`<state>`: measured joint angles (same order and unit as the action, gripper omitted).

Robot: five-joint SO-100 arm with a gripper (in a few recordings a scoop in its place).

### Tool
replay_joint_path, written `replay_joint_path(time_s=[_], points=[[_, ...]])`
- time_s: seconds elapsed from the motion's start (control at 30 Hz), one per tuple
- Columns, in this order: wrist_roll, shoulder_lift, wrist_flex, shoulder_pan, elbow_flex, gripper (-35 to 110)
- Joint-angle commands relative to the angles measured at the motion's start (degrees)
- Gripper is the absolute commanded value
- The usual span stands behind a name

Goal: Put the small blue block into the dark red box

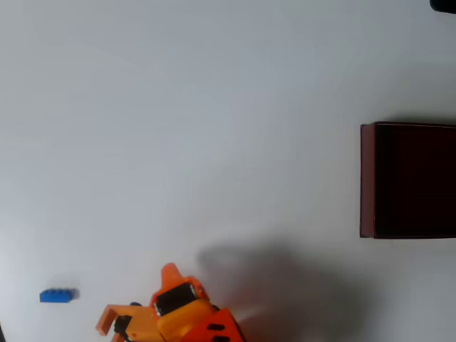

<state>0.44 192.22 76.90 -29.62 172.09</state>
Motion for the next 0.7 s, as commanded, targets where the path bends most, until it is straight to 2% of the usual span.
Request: replay_joint_path(time_s=[0.0,0.57,0.67], points=[[2.37,0.18,0.35,2.11,0.09,0],[2.11,0.18,0.35,1.32,0.09,0],[-0.62,0.35,0.44,-0.53,0.09,6]])
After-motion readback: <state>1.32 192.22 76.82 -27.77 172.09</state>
